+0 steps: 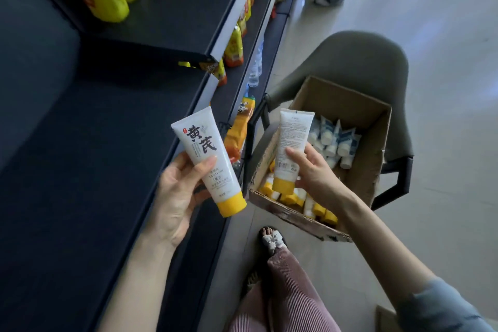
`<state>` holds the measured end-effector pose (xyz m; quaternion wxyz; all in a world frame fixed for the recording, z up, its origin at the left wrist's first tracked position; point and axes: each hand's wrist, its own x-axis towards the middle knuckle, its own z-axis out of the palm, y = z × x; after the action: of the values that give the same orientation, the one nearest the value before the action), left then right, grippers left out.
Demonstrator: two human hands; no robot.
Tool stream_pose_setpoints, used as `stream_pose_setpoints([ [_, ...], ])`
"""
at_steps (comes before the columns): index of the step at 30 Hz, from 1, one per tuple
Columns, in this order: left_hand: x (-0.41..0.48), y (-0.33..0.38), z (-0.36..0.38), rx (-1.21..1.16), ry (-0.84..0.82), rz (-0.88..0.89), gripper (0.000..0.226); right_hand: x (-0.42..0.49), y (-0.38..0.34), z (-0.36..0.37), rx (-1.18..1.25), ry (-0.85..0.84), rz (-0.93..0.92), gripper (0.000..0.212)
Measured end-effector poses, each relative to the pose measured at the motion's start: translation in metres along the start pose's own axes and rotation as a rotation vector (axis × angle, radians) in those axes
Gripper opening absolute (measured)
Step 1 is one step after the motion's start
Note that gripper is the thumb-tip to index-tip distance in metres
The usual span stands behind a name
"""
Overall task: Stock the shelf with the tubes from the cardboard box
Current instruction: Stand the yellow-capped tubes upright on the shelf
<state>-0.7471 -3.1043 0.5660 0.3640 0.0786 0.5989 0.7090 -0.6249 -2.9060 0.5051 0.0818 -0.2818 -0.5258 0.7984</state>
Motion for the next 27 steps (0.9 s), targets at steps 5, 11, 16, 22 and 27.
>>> stream_pose_setpoints([
  [5,-0.039,0.026,-0.017,0.001,0.05,0.062,0.036,-0.029,-0.033,0.036,-0.237,-0.106,-0.075,0.039],
  [11,-0.078,0.045,-0.024,0.022,0.139,0.159,0.021,-0.047,-0.061,0.059,-0.472,-0.382,-0.039,0.052],
  [16,-0.117,0.052,-0.01,0.019,0.283,0.203,0.029,-0.06,-0.083,0.066,-0.582,-0.634,-0.046,0.051],
  [22,-0.167,0.052,0.024,0.009,0.487,0.304,0.031,-0.07,-0.111,0.076,-0.783,-0.68,-0.245,0.05],
  [27,-0.217,0.057,0.046,-0.004,0.691,0.412,0.034,-0.088,-0.137,0.095,-0.798,-0.826,-0.411,0.049],
])
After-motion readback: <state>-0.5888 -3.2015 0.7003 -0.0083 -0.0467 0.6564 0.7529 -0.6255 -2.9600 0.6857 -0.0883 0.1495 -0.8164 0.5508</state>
